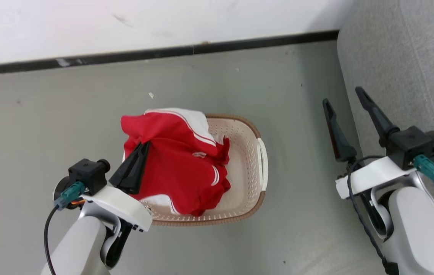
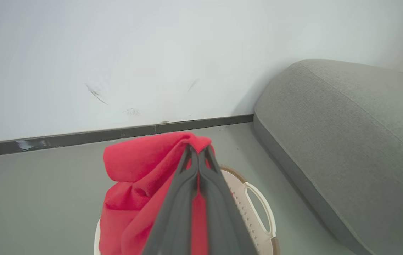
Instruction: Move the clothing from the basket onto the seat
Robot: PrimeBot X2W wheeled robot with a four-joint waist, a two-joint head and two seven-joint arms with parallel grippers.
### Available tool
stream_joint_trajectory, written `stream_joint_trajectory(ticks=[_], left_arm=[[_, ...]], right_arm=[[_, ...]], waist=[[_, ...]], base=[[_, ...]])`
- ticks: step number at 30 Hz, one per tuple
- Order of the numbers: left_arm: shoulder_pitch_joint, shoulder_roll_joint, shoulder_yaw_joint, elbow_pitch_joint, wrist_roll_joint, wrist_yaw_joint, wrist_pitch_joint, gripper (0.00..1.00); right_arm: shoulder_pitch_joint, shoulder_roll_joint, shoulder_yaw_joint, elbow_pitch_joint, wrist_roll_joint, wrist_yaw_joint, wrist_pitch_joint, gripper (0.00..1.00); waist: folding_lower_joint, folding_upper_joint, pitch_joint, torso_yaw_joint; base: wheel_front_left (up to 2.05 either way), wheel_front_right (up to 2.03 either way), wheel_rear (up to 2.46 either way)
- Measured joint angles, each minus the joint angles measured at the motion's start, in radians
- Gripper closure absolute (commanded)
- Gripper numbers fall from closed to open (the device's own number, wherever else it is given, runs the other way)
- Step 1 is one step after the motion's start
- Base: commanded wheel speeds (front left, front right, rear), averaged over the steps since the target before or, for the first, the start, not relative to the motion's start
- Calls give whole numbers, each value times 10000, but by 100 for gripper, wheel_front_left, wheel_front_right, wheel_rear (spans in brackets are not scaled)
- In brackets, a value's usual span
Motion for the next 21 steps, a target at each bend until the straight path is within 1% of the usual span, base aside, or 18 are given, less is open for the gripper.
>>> stream_joint_trajectory(ticks=[13, 21], left_arm=[[1145, -8, 96, -616, -242, 8, 0, 100], [1732, -6, 146, -1097, -313, 186, 0, 100]], right_arm=[[982, 2, 288, 391, -2, 0, 0, 0], [1477, 4, 476, 523, -19, 0, 0, 0]], waist=[[0, 0, -1598, 261], [0, 0, -2442, 415]], base=[[0, 0, 0], [0, 0, 0]])
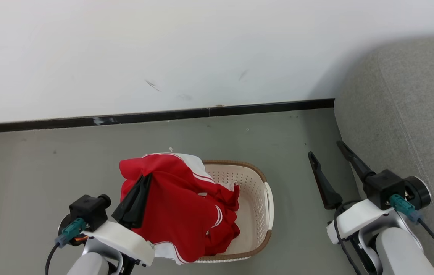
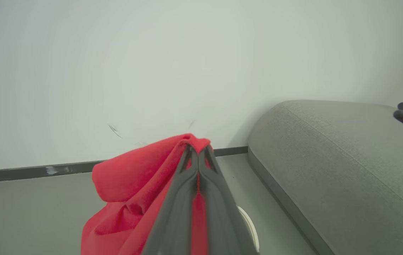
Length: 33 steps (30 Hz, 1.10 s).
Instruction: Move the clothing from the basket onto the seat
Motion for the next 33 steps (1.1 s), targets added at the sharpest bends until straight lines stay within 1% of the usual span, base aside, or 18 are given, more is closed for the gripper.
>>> stream_joint_trajectory(ticks=[11, 15, 19, 22, 23, 26, 33], left_arm=[[755, 44, -6, -633, -13, 314, 196, 100], [976, 56, -42, -880, -13, 433, 376, 100], [1106, 81, -157, -1126, -12, 470, 554, 100], [1206, 94, -278, -1350, -12, 476, 681, 100], [1250, 98, -376, -1513, -10, 476, 800, 100], [1252, 96, -499, -1793, -2, 476, 901, 100], [1306, 52, -901, -2510, 10, 474, 1248, 100]], right_arm=[[545, 4, 372, 174, 0, 0, 0, 0], [673, 4, 738, 203, -2, 0, 0, 0], [693, -15, 1590, 267, 4, 0, 0, 0], [686, -21, 2525, 330, 48, 2, 0, 0], [658, -29, 3091, 397, 104, 2, 0, 0], [571, -38, 3795, 472, 142, 4, 0, 0], [-148, -88, 4761, 541, 326, 6, 0, 0]], waist=[[0, 0, -932, 234], [0, 0, -1201, 320], [0, 0, -1429, 400], [0, 0, -1576, 453], [0, 0, -1662, 484], [0, 0, -1768, 528], [0, 0, -1896, 655]], base=[[0, 0, 0], [0, 0, 0], [0, 0, 0], [0, 0, 0], [0, 0, 0], [0, 0, 0], [0, 0, 0]])
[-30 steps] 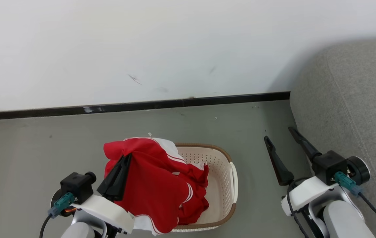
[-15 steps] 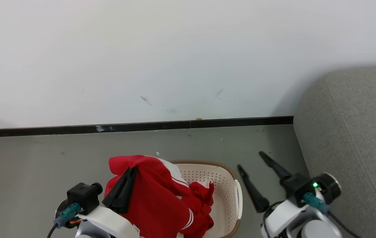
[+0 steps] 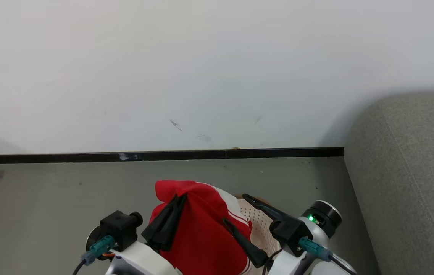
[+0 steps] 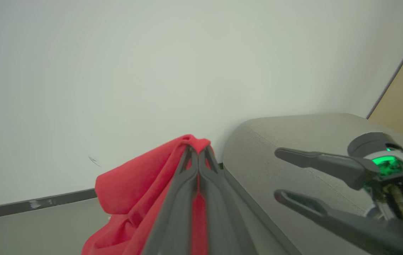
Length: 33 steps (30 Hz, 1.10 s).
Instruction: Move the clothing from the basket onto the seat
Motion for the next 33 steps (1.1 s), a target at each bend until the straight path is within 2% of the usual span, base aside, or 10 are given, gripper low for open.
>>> stream_joint_trajectory(ticks=[9, 21, 22, 23, 25, 33], left_arm=[[128, -77, -719, -901, 81, -58, 451, 100], [274, -73, -1170, -1766, 46, -148, 970, 100], [326, -71, -1191, -1825, 0, -150, 1009, 100], [360, -69, -1208, -1868, -17, -180, 1055, 100], [396, -61, -1218, -1969, -21, -192, 1120, 100], [536, 67, -1078, -2205, -23, -159, 1189, 100]], right_arm=[[-431, -36, 418, 198, 263, 0, 0, 0], [-655, -44, 1227, 430, 631, 0, 0, 0], [-655, -44, 1271, 445, 665, 0, 0, 24], [-654, -44, 1308, 466, 698, 0, 0, 60], [-655, -44, 1371, 539, 771, 0, 0, 100], [-644, -42, 1254, 631, 1145, 0, 0, 100]], waist=[[0, 0, -36, 205], [0, 0, -30, 330], [0, 0, -27, 325], [0, 0, -24, 318], [0, 0, -17, 301], [0, 0, 25, 211]], base=[[0, 0, 0], [0, 0, 0], [0, 0, 0], [0, 0, 0], [0, 0, 0], [0, 0, 0]])
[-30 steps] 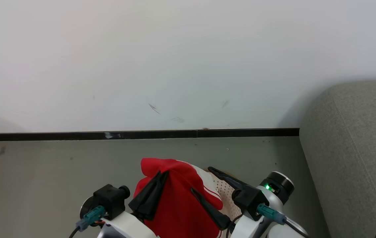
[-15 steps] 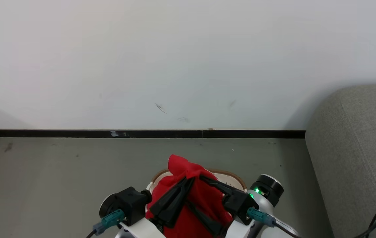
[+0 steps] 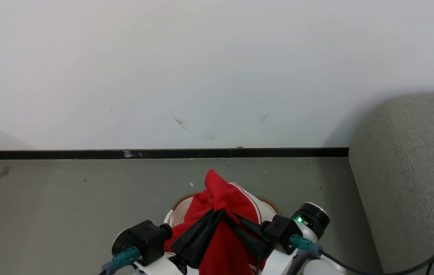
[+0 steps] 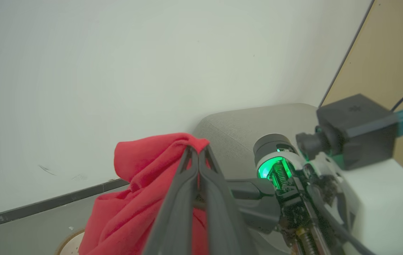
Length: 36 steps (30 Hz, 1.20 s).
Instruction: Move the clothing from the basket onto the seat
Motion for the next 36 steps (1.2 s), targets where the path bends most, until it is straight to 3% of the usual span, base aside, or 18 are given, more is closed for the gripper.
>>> stream_joint_trajectory(ticks=[1, 2, 3, 4, 6, 21, 36], left_arm=[[8, 19, 52, -12, 2, 36, -2, 96], [9, 42, 90, -19, 2, 38, -4, 69], [10, 58, 119, -29, 2, 42, -4, 59], [12, 65, 157, -36, 4, 46, -12, 33], [16, 86, 209, -59, 6, 77, -35, 1], [189, 313, -38, 102, 111, -77, -681, 0], [169, 334, -487, 531, 111, -336, -1043, 0]], right_arm=[[8, 0, -77, -6, 8, 0, 0, 100], [11, 0, -184, -12, 8, 0, 0, 100], [11, -2, -291, -12, 6, 0, 0, 100], [11, -2, -380, -8, 4, 0, 0, 100], [16, -2, -522, -2, -6, 0, 0, 100], [500, -385, -2286, -579, -420, 0, 2, 100], [1470, -686, -3983, -1494, -938, 0, 2, 100]], waist=[[0, 0, 9, -19], [0, 0, 18, -40], [0, 0, 27, -60], [0, 0, 35, -81], [0, 0, 51, -124], [0, 0, 189, -657], [0, 0, 423, -1628]], base=[[0, 0, 0], [0, 0, 0], [0, 0, 0], [0, 0, 0], [0, 0, 0], [0, 0, 0], [0, 0, 0]])
